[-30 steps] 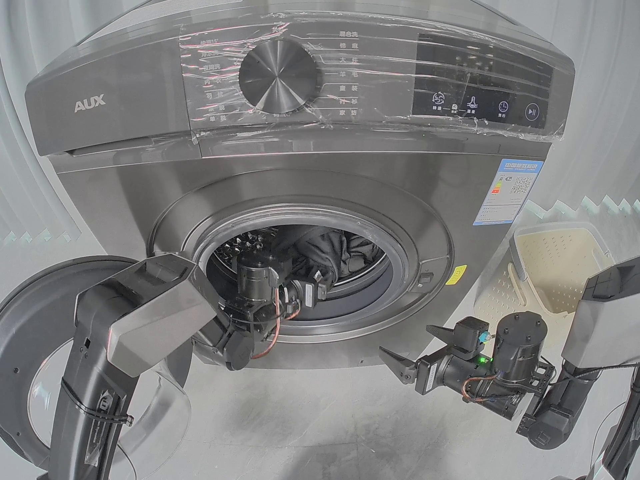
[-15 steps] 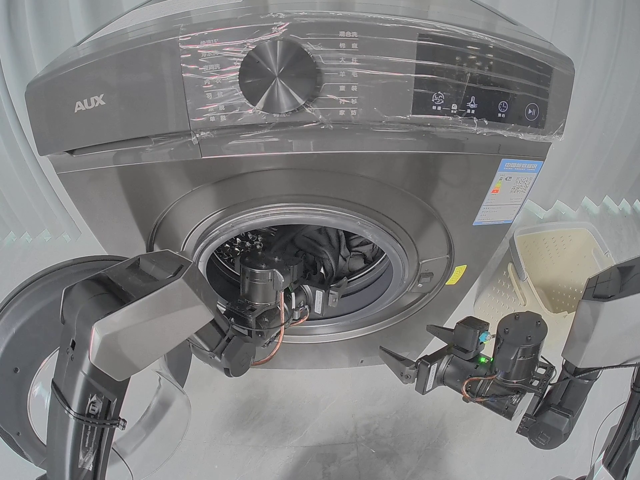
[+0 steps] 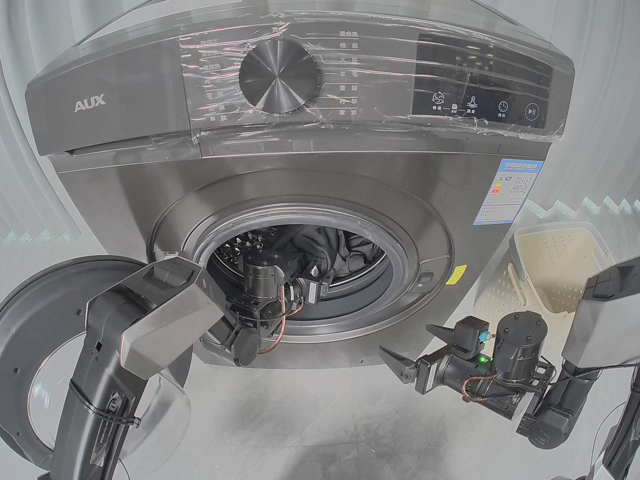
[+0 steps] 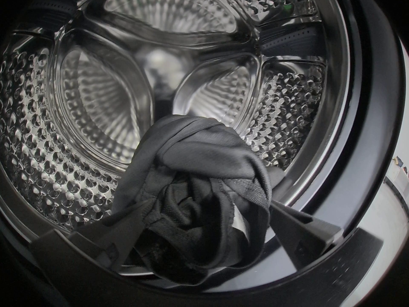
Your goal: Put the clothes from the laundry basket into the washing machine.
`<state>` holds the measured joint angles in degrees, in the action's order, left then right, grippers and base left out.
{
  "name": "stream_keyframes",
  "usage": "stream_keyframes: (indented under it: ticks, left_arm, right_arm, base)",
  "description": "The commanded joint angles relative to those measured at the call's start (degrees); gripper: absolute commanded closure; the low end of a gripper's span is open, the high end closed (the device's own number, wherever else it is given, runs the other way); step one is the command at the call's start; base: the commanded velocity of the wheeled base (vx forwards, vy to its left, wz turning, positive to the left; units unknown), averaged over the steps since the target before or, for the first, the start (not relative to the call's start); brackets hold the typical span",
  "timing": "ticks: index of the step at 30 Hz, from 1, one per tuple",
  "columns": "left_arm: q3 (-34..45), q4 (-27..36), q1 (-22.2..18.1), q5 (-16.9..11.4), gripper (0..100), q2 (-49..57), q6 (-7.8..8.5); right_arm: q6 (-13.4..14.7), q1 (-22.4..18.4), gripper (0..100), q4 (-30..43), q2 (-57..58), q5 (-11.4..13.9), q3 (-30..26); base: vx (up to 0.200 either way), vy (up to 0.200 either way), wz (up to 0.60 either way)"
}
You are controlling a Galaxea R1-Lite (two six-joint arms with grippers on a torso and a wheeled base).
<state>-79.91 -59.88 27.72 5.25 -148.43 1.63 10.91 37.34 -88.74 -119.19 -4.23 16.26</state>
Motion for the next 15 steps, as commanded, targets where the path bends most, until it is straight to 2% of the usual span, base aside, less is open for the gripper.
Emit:
stream_keyframes:
  ticks: [1,5,8,11,15]
  left_arm:
    - [-1.74,-0.06,-0.56,0.11,100,-1.33,0.04]
    - [-5.87,0.03,-0.65,0.28,100,-2.04,-0.67]
    - [-12.90,0.20,-1.44,3.18,100,-4.50,-1.37]
    - [-17.47,0.29,-1.62,3.97,100,-6.43,-2.25]
    - [-22.40,0.29,-1.88,4.50,100,-8.80,-2.34]
  right_arm:
    - [-0.01,0.10,0,-0.03,0.27,0.01,0.00]
    - [-0.01,0.10,0,-0.03,0.54,0.01,0.17]
    - [-0.01,0.10,0,-0.03,0.36,0.01,0.35]
    - [-0.01,0.10,0,-0.03,0.18,0.01,0.44]
    - [0.08,0.10,0,-0.03,0.10,0.01,0.44]
  base:
    - [0.000,0.000,0.00]
    - [0.000,0.000,0.00]
    - [0.000,0.000,0.00]
    - [0.000,0.000,0.00]
    - [0.000,0.000,0.00]
